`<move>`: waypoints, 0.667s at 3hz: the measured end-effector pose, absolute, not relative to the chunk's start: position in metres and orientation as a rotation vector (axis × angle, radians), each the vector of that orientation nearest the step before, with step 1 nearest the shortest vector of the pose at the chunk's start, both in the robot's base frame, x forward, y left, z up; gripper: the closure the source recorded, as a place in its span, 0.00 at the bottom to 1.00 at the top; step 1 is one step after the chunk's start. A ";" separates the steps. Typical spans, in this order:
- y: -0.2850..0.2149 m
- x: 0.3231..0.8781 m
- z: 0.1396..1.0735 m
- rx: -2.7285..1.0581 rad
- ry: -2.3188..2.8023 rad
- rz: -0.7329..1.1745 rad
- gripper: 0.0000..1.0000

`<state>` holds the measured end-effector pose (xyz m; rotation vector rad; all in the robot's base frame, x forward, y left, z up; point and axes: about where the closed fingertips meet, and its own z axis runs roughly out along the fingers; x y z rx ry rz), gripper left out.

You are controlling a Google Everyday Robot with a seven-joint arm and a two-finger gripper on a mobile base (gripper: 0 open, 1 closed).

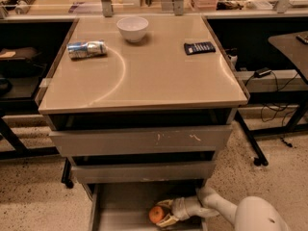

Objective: Pick orange from bottom drawer and place on counter

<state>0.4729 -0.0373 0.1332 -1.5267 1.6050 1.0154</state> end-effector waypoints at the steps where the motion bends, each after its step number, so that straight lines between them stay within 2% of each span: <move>1: -0.037 0.473 0.133 -1.527 1.605 1.015 0.88; 2: -0.039 0.470 0.135 -1.518 1.611 1.015 1.00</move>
Offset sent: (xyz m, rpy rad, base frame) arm -0.0033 -0.0084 0.0051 -0.0034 0.0014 -0.0226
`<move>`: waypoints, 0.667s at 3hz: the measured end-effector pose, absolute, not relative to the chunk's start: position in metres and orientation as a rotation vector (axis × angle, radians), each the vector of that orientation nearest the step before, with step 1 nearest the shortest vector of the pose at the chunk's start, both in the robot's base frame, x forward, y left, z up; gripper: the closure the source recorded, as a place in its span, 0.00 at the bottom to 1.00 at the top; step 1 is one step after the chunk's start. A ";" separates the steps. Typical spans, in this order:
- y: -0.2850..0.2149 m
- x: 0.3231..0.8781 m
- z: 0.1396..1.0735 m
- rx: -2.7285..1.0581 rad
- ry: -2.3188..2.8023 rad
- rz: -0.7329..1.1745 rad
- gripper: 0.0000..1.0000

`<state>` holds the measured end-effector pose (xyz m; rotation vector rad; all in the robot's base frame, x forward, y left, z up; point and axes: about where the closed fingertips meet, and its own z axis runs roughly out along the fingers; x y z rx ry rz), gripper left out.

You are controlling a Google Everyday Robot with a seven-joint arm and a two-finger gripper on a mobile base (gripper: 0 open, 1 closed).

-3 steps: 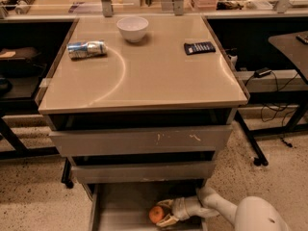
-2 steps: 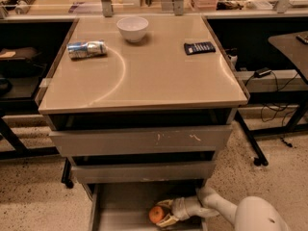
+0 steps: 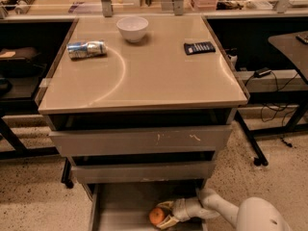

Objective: Pick orange from bottom drawer and place on counter

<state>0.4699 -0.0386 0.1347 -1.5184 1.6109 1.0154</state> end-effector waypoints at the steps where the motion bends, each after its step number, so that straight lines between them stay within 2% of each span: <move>1: -0.052 0.463 0.159 -1.493 1.601 0.974 1.00; 2: -0.087 0.465 0.222 -1.474 1.562 0.817 1.00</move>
Offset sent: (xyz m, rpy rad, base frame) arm -0.0383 -0.0785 0.1848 -0.0103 -0.2923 -0.1356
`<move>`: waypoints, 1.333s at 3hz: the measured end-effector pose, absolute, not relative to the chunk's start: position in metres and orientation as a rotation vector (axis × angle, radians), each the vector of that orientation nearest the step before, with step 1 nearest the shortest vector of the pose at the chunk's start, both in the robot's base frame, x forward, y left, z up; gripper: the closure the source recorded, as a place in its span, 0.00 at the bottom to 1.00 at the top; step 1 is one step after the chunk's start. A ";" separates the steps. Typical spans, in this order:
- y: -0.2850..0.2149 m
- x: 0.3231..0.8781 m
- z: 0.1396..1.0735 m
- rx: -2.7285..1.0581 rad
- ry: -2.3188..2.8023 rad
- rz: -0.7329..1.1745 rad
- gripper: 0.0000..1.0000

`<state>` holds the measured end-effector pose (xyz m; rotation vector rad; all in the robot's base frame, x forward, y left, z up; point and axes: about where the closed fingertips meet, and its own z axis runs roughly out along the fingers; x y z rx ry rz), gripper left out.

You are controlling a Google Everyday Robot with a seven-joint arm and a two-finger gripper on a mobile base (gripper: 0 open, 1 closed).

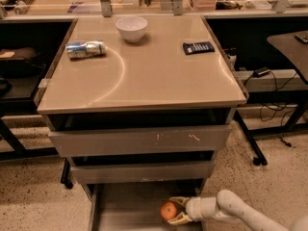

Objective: Pick orange from bottom drawer and place on counter

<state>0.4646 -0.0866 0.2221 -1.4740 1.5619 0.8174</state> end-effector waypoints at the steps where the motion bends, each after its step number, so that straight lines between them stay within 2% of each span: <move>1: -0.120 0.460 0.292 -1.480 1.561 0.659 1.00; 3: -0.142 0.424 0.434 -1.583 1.529 0.513 1.00; 4: -0.153 0.432 0.460 -1.626 1.519 0.445 1.00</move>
Offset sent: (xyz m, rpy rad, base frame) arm -0.0520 -0.0673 0.2465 -0.2161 -0.2350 -0.0364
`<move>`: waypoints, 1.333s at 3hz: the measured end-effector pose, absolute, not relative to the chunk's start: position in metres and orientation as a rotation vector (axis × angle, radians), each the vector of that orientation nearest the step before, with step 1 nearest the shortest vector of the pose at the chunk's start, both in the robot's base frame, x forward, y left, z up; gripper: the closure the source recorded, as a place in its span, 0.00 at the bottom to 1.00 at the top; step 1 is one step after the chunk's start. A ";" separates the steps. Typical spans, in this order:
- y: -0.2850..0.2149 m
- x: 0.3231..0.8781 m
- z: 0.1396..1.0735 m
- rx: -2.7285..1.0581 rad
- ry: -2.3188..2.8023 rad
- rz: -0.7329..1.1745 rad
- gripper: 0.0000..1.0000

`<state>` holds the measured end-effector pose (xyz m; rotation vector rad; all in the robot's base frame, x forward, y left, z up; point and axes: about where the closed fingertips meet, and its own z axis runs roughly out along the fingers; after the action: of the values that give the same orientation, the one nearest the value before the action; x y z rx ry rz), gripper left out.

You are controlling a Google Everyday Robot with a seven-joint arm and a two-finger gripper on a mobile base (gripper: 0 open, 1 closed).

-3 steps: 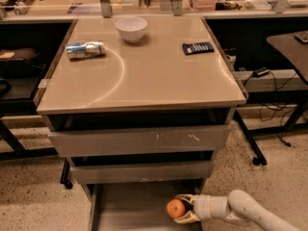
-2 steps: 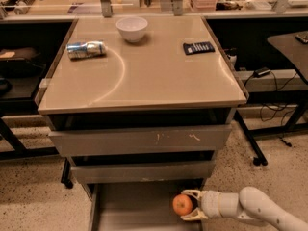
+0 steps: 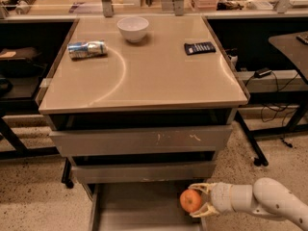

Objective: Pick orange from bottom drawer and place on counter

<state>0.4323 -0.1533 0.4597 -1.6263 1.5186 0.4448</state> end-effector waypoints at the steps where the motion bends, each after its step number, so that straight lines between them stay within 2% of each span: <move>1: -0.152 0.431 0.460 -1.630 1.516 0.443 1.00; 2: -0.152 0.428 0.498 -1.635 1.465 0.374 1.00; 4: -0.140 0.407 0.656 -1.736 1.304 0.160 1.00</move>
Offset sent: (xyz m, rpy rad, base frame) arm -0.0100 -0.0033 0.1058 -0.0299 -0.2043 -0.0038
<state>0.4070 -0.1398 0.6564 -1.7361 1.3037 0.1600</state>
